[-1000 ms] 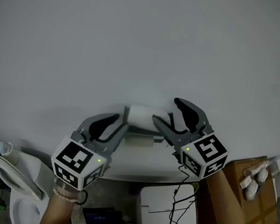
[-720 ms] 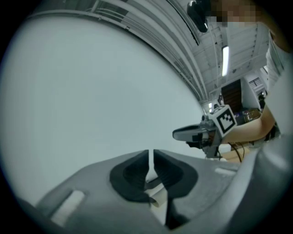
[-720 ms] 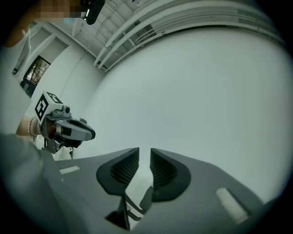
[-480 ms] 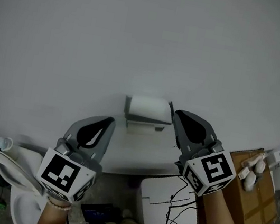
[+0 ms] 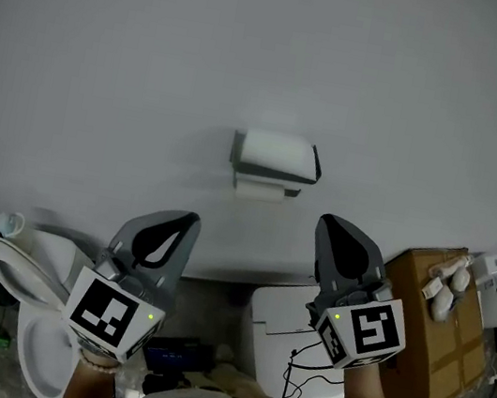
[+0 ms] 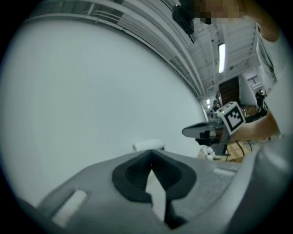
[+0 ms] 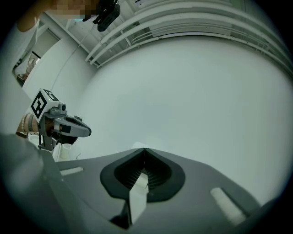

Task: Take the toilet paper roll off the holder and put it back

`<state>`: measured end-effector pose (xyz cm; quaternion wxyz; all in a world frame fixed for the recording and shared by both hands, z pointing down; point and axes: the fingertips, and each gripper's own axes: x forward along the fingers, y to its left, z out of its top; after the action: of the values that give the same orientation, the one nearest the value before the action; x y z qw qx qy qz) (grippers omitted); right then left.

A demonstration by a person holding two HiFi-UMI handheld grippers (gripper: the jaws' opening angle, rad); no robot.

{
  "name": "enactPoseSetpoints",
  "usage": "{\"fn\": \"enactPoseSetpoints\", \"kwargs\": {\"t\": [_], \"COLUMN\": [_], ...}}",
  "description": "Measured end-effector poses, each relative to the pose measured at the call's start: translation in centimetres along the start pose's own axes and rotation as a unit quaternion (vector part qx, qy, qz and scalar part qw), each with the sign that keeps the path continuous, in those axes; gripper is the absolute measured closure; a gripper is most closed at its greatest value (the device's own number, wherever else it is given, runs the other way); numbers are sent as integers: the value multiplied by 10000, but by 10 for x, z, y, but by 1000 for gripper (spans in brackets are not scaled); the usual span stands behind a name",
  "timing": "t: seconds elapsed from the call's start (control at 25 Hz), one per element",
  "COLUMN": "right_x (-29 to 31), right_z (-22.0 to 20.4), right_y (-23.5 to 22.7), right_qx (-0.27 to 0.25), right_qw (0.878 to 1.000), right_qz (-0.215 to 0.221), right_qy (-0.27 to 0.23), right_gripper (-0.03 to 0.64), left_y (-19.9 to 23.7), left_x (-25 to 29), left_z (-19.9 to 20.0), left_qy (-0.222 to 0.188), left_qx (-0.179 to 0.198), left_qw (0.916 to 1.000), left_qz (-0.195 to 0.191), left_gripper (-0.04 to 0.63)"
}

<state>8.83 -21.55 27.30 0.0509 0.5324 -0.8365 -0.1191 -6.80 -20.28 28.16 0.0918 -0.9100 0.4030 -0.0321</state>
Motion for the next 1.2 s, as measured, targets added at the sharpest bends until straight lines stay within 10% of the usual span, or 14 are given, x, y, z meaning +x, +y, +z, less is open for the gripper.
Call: {"fn": "enactPoseSetpoints", "kwargs": {"t": [1.2], "right_x": [-52], "right_z": [-47], "right_y": [18], "right_qx": [684], "right_qw": [9959], "right_qz": [-453], "right_qy": [378], "right_gripper": [614], "left_y": [-18], "left_x": [-39], "left_z": [-35], "left_qy": [248], "left_qx": [-192], "left_qw": [9995], "left_qz": [84], "left_gripper": [601]}}
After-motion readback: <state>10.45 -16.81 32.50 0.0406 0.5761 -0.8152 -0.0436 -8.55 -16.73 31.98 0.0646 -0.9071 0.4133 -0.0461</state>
